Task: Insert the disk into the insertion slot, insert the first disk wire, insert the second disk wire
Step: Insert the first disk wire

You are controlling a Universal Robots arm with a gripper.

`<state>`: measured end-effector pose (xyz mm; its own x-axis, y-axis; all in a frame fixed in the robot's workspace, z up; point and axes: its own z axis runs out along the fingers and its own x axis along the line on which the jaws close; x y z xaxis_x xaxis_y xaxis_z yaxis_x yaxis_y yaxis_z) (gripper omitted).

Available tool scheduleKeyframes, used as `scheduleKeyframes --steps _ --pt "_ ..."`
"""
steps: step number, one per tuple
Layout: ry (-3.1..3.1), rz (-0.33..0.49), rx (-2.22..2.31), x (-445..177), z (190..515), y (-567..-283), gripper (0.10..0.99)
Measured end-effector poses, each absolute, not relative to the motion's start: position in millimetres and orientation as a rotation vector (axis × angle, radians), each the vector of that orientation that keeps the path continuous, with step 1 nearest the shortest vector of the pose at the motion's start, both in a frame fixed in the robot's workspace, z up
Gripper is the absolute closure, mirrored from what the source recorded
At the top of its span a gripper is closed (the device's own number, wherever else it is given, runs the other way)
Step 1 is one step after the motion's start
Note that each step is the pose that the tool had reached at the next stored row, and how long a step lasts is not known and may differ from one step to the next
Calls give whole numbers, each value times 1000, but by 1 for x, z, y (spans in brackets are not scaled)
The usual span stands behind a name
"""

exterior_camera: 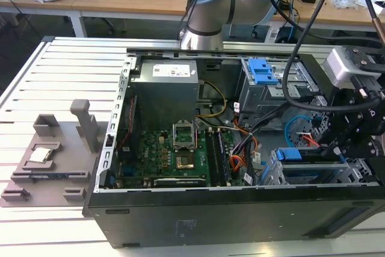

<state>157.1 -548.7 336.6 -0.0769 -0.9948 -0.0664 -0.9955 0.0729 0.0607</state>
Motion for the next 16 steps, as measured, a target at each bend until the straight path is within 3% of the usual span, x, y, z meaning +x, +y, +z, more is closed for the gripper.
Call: scheduleKeyframes --steps 2,13,14,16 --pt "2295 141 -2129 157 337 -549 682" --pt "2295 141 -2129 157 364 -548 682" --pt "2295 141 -2129 157 365 -547 698" --pt "2296 141 -2129 157 366 -547 827"
